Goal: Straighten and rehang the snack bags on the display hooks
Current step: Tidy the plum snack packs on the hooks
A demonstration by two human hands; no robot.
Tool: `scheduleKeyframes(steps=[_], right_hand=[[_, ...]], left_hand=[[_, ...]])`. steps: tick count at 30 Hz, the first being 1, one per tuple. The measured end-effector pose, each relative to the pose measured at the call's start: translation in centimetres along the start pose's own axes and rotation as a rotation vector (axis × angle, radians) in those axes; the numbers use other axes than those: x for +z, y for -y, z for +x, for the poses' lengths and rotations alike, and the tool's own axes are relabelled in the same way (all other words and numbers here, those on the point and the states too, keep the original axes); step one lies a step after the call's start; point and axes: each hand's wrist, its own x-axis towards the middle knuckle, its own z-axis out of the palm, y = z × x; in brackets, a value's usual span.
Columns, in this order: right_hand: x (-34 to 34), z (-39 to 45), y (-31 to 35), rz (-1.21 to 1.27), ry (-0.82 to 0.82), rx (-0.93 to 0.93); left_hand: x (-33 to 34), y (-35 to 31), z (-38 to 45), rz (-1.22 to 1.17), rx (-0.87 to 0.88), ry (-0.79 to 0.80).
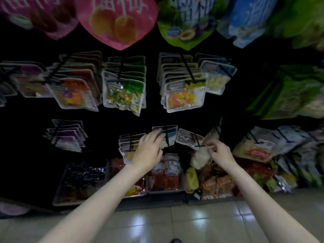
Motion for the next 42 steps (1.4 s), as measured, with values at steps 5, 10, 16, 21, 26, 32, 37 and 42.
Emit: scheduleKeyframes(steps=[5, 10, 16, 21, 26, 32, 37, 42], right_hand=[[1.0, 4.1, -4.4, 0.010, 0.026, -0.043], [1.7, 8.2, -4.9, -0.085, 0.117, -0.168], [2.7, 11.0, -4.3, 0.089, 0.331, -0.088], [2.8, 10.6, -3.9, 0.210, 0.196, -0.037], [0.1, 8.2, -2.0, 0.452, 0.031, -0.115], [-6.1, 7.5, 4.7, 0.756, -0.079, -0.277], [-7.3, 8.5, 9.5, 0.695, -0.058, -0.383], [-6.3, 8.0, 8.5, 0.519, -0.037, -0.403]], left_hand=[[3.5, -3.2, 1.9, 0.005, -0.110, 0.124], [5.7, -5.6, 3.0, -0.003, -0.254, 0.268], [6.4, -6.4, 4.4, -0.016, -0.359, 0.276], [5.9, -6.6, 4.3, -0.015, -0.367, 0.159], [2.2, -7.0, 4.8, -0.151, -0.326, -0.281], [-3.4, -8.9, 7.9, -0.273, -0.348, -0.578], [-5.2, -9.9, 9.2, -0.189, -0.296, -0.509], [-6.2, -10.1, 9.7, -0.173, -0.359, -0.436]])
